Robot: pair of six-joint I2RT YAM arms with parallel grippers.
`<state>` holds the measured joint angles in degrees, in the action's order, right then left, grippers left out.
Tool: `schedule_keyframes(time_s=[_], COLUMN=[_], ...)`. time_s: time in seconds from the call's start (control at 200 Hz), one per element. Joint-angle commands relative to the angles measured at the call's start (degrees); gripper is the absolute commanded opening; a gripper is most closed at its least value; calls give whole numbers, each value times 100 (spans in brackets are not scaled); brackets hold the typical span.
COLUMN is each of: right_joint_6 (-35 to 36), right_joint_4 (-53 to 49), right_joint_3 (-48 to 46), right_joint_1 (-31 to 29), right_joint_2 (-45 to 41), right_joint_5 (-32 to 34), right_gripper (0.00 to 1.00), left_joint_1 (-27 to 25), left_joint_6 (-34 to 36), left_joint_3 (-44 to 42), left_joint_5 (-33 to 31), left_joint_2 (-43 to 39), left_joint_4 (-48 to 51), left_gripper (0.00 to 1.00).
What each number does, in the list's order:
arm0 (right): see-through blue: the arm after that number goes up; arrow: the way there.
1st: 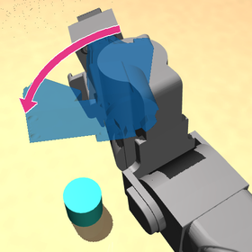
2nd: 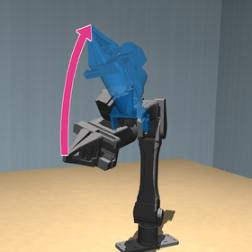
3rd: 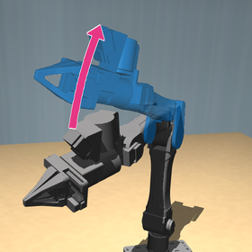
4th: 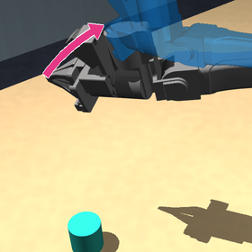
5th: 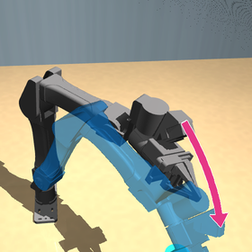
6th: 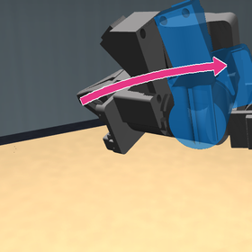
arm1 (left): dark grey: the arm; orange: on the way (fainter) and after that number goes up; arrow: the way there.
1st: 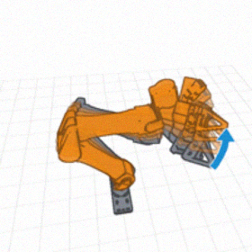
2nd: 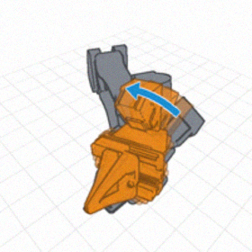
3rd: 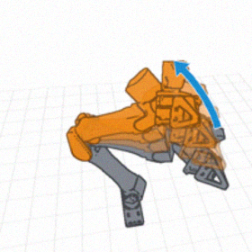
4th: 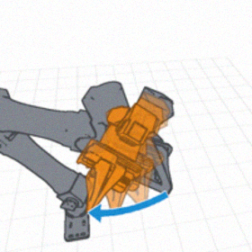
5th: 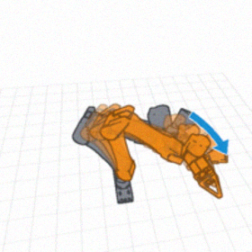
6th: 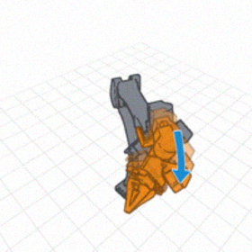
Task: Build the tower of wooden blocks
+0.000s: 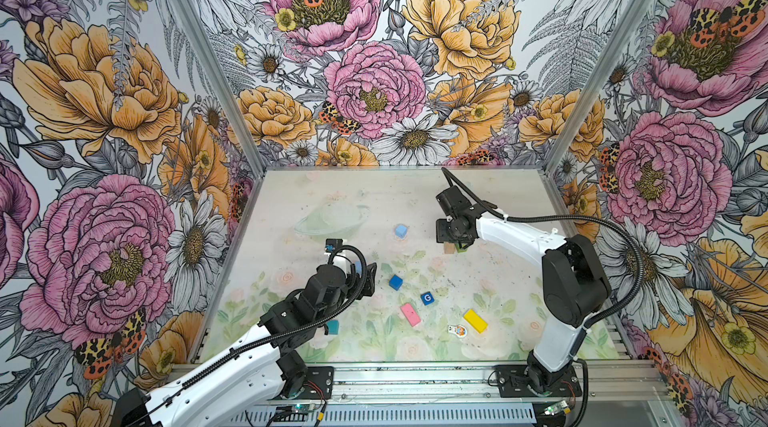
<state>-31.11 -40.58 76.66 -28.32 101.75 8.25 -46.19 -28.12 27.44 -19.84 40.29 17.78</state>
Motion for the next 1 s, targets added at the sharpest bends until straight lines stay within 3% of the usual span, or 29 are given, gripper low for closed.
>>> schedule_keyframes(time_s=[0.0,0.28,0.706,0.846,0.901,0.991], right_joint_6=[249,404,465,514,519,514], right_joint_4=[-126,-100,-91,-91,-91,-91], right_joint_3=[31,-20,42,75,100,128], right_joint_1=[150,436,459,461,467,465], right_joint_2=[-209,109,707,889,961,1043], right_joint_5=[-18,-522,-544,-545,-586,-597], right_gripper=[69,92,94,86,77,52], left_joint_1=[50,50,49,52,49,48], left_joint_6=[15,-97,-134,-132,-132,-132], left_joint_3=[165,130,112,121,121,121], left_joint_5=[129,129,112,118,120,120], left_joint_2=[-4,-28,26,75,84,76], left_joint_4=[-131,-135,-161,-187,-187,-185], left_gripper=[99,99,99,99,99,99])
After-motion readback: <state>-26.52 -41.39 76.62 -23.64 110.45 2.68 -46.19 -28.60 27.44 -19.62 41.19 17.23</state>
